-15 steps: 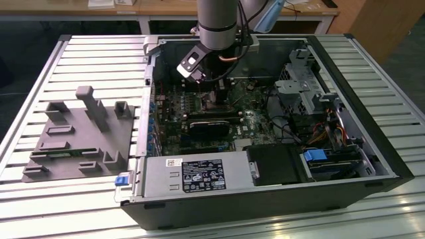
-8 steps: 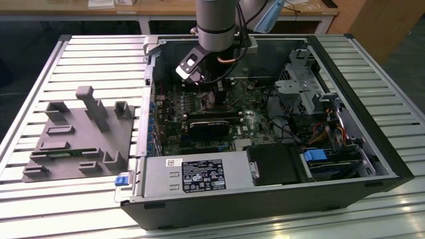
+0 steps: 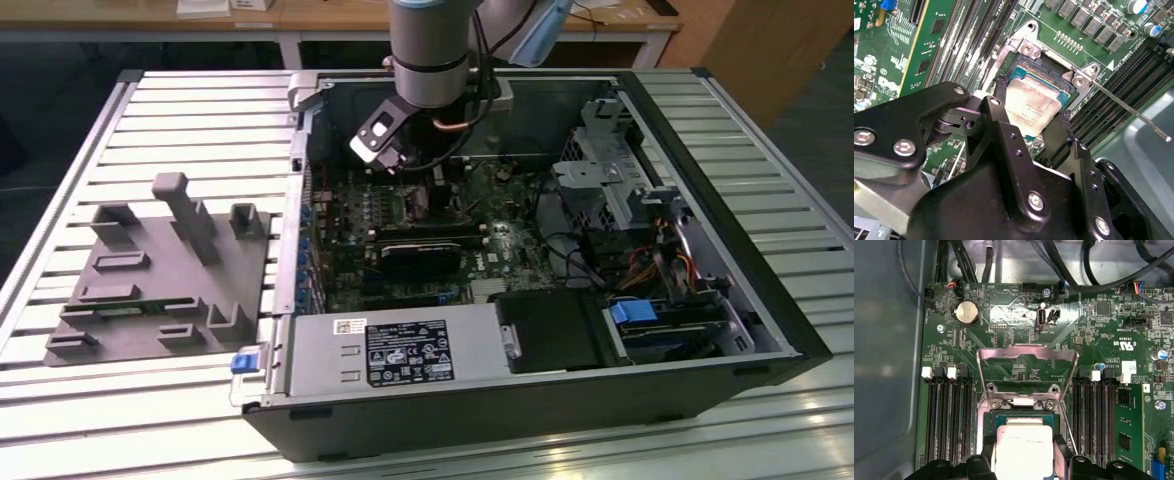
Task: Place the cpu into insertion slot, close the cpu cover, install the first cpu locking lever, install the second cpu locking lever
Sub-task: 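Place the cpu into insertion slot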
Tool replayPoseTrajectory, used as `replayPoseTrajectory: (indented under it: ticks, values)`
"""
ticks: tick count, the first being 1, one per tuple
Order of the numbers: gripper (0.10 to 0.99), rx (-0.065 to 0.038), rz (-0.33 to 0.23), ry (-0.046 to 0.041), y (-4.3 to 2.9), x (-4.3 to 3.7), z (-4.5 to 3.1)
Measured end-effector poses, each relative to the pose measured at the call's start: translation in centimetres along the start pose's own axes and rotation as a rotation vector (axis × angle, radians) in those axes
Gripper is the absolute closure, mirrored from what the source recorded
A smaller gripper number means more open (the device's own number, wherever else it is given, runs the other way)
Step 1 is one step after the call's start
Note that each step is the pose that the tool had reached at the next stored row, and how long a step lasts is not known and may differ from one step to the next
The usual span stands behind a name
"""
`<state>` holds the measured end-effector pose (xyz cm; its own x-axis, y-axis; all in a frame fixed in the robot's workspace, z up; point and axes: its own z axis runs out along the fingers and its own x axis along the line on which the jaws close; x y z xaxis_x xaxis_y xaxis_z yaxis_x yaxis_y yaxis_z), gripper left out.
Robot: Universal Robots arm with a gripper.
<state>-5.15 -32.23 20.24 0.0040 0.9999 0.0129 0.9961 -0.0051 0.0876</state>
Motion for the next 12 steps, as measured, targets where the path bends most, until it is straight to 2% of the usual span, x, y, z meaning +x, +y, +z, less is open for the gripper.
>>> replayPoseTrajectory:
  ticks: [12]
  values:
    - [0.549,0.000,0.018,-0.0018,-0.22,0.28,0.70]
